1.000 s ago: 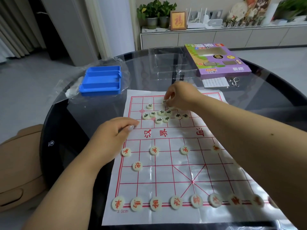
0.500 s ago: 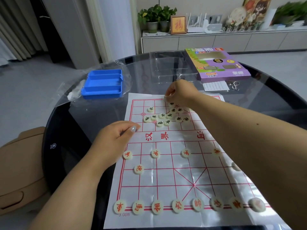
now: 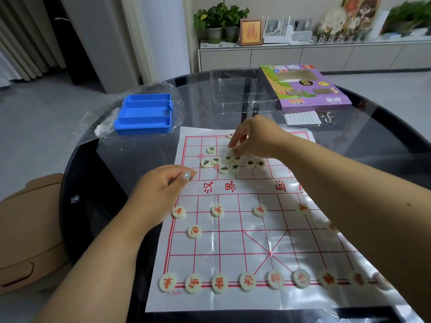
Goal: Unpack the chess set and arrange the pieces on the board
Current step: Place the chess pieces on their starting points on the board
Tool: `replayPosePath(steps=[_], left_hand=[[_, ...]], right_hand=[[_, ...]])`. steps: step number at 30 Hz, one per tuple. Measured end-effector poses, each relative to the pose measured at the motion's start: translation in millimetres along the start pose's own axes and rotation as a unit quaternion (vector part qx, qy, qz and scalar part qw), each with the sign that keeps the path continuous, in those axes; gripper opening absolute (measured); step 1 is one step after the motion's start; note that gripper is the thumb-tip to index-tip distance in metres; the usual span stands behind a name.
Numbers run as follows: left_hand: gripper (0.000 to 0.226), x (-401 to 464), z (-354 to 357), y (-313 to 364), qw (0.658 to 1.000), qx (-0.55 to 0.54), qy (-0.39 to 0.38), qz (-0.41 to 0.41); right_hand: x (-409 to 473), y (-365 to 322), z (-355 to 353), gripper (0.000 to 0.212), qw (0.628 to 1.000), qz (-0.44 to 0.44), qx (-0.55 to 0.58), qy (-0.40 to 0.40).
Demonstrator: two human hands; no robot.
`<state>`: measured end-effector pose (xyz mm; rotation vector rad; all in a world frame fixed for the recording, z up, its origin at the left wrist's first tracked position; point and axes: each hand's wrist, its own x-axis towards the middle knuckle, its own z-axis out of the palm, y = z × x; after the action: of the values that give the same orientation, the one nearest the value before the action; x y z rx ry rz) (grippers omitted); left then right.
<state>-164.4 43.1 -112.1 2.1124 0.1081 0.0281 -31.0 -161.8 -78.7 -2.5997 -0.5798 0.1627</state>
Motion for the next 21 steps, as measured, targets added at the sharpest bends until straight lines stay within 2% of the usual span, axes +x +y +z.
replayPosePath(steps=[7, 12, 16, 19, 21], left_hand=[[0.017, -1, 1, 2, 1.000, 0.004, 0.002, 0.007], [0.017, -1, 0, 1, 1.000, 0.000, -0.003, 0.003], [0.018, -1, 0, 0, 1.000, -0.004, -0.001, -0.003], [0.017, -1, 0, 1, 1.000, 0.000, -0.002, -0.003], [0.017, 0, 0, 1, 1.000, -0.003, -0.004, -0.003]], right_hand=[[-1, -10, 10, 0.027, 0.998, 0.037, -0.029, -0.035], [-1, -13, 15, 0.026, 0.999, 0.036, -0.025, -0.021], [-2, 5, -2, 0.021, 0.996, 0.051, 0.050, 0.048], [-3, 34, -20, 0.019, 0.982, 0.094, 0.115, 0.112], [-1, 52, -24, 0.019, 0.976, 0.126, 0.121, 0.129]])
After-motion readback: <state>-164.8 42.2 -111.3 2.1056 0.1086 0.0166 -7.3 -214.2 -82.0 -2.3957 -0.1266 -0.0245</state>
